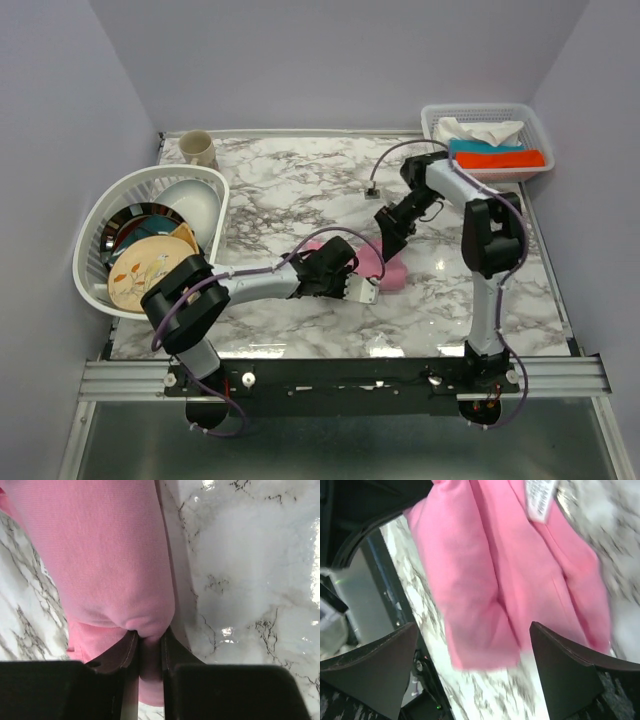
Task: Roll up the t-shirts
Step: Roll the T-shirt to the center of the board.
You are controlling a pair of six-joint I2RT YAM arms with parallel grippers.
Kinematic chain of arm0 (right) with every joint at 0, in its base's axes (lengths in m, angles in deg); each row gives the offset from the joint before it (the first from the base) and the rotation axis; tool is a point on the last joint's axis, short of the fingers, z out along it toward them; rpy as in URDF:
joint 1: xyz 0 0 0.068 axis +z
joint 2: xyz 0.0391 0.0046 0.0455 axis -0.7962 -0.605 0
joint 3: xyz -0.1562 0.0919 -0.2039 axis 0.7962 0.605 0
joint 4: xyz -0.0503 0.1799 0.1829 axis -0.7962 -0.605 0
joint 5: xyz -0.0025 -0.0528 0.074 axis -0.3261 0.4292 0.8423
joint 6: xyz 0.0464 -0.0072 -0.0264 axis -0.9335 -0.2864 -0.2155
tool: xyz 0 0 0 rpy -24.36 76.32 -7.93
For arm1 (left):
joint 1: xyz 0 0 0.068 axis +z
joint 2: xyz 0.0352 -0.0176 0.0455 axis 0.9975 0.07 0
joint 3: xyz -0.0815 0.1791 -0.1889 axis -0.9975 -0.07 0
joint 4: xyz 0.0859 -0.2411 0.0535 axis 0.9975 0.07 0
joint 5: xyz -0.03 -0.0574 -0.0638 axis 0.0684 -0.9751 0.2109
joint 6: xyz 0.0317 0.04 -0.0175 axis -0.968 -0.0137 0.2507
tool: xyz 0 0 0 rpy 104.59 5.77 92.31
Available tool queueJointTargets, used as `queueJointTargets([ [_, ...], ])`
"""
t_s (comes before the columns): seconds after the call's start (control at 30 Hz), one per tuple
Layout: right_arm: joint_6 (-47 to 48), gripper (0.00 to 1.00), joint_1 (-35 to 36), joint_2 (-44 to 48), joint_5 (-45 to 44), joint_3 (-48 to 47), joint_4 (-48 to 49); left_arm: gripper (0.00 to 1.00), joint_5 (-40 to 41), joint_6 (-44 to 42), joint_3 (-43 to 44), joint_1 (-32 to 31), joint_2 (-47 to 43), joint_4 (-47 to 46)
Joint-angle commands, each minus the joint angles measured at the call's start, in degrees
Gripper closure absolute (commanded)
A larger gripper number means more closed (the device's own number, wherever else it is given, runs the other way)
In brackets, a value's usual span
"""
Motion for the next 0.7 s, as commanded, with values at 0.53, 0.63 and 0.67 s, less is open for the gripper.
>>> queueJointTargets([
  [0.53,16.61,0.00,-2.30,65.83,-5.40,59.39,45.66,0.85,-42.72,9.41,20.44,11.84,11.69,35.58],
  [0.63,21.53,0.00,0.94,68.29,-6.88,62.47,47.59,0.85,-43.34,9.49,21.32,12.99,12.65,36.64],
  [0.67,22.42,0.00,1.91,68.56,-7.07,62.92,47.42,0.85,-43.34,9.23,21.59,13.16,12.92,37.08],
])
